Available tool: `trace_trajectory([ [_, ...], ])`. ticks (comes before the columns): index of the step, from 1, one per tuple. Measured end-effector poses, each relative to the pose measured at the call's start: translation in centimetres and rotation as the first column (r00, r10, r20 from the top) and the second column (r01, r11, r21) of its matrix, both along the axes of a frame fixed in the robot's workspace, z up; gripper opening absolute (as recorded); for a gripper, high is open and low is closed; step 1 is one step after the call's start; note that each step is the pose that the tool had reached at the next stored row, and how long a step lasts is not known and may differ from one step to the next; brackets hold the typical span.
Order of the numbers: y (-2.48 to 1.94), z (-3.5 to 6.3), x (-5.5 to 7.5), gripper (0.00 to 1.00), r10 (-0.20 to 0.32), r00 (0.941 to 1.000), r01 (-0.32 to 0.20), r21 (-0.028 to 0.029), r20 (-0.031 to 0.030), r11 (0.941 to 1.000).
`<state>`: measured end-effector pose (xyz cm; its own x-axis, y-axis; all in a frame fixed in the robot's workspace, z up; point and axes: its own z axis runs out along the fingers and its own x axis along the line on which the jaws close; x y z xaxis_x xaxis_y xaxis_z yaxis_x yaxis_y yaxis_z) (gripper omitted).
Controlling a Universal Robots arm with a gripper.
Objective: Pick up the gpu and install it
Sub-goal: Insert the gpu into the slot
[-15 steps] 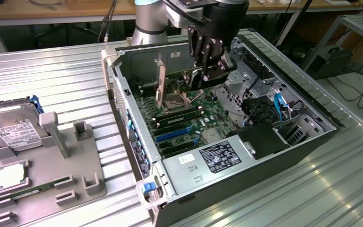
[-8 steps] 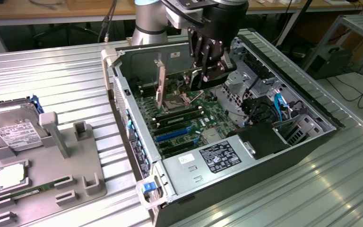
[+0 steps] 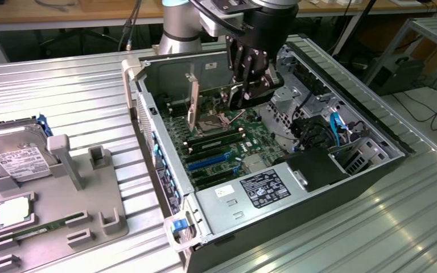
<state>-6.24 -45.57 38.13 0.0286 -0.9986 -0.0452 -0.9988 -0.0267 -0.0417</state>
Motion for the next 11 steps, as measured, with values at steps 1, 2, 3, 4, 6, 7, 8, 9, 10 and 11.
trace_trajectory([
  [1,0.00,-0.04,0.00,0.28,-0.001,1.0000,0.001,0.0000,0.0000,1.0000],
  [2,0.00,-0.08,0.00,0.28,-0.001,1.0000,0.001,0.0000,0.0000,1.0000],
  [3,0.00,-0.12,0.00,0.28,-0.001,1.0000,0.001,0.0000,0.0000,1.0000],
  [4,0.00,-0.16,0.00,0.28,-0.002,1.0000,0.002,-0.0001,-0.0001,1.0000],
  [6,0.00,-0.26,0.00,0.28,-0.003,1.0000,0.003,0.0000,0.0000,1.0000],
  [7,0.00,-0.30,0.00,0.28,-0.003,1.0000,0.003,0.0000,-0.0001,1.0000],
  [8,0.00,-0.34,0.00,0.28,-0.004,1.0000,0.004,0.0000,0.0000,1.0000],
  [9,0.00,-0.38,0.00,0.28,-0.004,1.0000,0.004,0.0000,0.0000,1.0000],
  [10,0.00,-0.42,0.00,0.28,-0.005,1.0000,0.005,0.0000,0.0000,1.0000],
  [11,0.00,-0.45,0.00,0.28,-0.005,1.0000,0.005,-0.0001,0.0000,1.0000],
])
